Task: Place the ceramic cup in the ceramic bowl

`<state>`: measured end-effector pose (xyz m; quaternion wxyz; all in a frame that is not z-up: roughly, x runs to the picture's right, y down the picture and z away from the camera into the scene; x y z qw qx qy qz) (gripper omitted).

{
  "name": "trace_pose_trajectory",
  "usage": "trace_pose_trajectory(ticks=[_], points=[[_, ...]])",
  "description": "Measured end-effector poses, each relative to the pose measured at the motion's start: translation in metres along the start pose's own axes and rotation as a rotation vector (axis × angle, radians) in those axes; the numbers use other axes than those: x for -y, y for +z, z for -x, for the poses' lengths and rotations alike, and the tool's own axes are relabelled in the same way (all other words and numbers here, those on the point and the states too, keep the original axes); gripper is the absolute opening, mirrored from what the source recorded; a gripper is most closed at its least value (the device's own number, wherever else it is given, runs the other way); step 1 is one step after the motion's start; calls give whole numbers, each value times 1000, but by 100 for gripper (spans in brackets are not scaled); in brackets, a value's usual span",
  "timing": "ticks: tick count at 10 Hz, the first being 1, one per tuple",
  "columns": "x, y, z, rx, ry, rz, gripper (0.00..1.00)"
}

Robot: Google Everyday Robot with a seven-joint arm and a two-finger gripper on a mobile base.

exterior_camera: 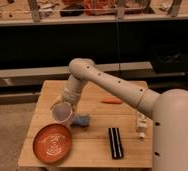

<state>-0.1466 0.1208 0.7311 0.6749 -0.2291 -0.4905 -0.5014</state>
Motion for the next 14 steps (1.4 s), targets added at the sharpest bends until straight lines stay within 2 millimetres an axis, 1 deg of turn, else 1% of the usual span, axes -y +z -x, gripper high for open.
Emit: trace_pose_trajectory(ticks=[2,4,7,9,12,14], points=[[3,4,-2,7,-6,9,2],[-2,10,4,12,2,13,2],[3,17,6,21,0,23,2],[-1,21,8,27,11,30,2],[4,27,10,34,19,38,2],[3,28,11,36,25,44,2]])
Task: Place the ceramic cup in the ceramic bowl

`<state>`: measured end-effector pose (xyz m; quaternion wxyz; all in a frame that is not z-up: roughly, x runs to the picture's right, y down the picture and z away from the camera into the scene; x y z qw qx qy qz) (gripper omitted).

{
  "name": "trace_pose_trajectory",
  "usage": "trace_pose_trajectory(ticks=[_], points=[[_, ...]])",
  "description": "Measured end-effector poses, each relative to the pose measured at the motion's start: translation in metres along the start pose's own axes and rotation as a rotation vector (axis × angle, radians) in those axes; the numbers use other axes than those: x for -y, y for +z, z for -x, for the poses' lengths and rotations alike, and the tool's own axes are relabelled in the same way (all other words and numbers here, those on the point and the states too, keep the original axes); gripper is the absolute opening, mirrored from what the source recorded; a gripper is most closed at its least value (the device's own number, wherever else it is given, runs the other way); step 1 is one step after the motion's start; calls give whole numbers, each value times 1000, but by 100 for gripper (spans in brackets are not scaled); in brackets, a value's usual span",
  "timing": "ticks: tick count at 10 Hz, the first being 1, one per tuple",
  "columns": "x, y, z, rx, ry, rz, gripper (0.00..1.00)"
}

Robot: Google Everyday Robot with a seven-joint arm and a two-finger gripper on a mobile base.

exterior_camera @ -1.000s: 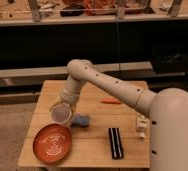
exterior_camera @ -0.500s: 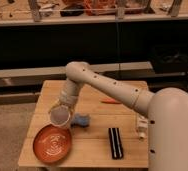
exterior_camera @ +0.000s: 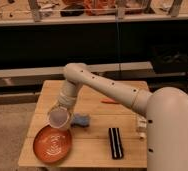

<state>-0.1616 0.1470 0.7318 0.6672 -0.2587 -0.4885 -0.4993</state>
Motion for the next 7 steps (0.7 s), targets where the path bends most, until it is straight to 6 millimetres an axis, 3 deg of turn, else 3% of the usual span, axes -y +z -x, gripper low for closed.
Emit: trace_pose_trajectory(ticks=[7], points=[[3,6,5,7,22,24,2]])
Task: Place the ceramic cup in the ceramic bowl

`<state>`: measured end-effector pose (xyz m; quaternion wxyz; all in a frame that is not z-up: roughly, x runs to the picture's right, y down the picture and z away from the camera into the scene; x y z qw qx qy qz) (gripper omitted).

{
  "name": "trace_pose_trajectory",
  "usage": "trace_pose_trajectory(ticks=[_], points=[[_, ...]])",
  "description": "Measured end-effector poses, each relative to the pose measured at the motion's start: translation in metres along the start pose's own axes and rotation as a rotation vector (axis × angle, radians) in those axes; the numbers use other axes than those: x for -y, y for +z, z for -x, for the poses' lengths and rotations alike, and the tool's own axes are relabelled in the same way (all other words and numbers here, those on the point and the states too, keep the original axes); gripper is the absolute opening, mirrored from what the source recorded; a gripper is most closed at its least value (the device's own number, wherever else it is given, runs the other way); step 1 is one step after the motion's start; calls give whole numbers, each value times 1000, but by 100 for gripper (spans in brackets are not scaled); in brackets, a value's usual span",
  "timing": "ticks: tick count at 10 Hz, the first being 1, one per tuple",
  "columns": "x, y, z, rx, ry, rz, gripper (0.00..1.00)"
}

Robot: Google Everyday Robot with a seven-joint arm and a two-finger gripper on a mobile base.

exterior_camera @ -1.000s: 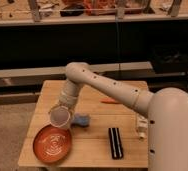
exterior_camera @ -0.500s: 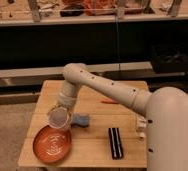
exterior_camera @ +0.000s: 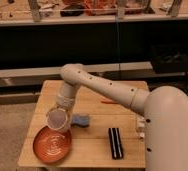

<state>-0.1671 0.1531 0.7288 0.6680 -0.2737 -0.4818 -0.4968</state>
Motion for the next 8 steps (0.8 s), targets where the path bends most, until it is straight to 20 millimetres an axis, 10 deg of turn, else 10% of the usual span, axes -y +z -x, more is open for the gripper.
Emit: trace_pose_trajectory(ticks=[8], points=[[7,9,4,10,15,35,2]])
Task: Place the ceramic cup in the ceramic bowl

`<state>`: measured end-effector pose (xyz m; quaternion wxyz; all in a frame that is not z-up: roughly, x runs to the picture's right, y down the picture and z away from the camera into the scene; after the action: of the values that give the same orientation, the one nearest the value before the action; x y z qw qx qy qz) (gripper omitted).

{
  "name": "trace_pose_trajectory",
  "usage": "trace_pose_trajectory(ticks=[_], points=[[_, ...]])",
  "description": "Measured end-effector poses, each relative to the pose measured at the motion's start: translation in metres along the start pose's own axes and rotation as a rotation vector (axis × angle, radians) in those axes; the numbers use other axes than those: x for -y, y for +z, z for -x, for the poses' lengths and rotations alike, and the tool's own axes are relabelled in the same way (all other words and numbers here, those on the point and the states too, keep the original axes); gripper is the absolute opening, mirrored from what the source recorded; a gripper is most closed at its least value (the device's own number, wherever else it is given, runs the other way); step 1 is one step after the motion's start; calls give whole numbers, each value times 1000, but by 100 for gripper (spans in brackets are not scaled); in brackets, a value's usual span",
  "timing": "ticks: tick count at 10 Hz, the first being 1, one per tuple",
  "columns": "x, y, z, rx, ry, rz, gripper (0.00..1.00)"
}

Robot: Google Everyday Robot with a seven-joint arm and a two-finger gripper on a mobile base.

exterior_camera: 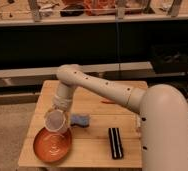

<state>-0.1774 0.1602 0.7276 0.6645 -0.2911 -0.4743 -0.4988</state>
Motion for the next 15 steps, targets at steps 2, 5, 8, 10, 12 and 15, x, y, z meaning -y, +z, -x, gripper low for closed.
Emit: trace_pose_trajectory(ticks=[2,5,8,10,12,15], points=[[-1,1,0,-1,6,3,2],[1,4,1,-2,10,7,2],[2,7,1,-2,18,14,2],[2,8,2,-3,23,15,2],[3,9,2,-4,29,19,2],[4,10,2,-5,35,24,6]])
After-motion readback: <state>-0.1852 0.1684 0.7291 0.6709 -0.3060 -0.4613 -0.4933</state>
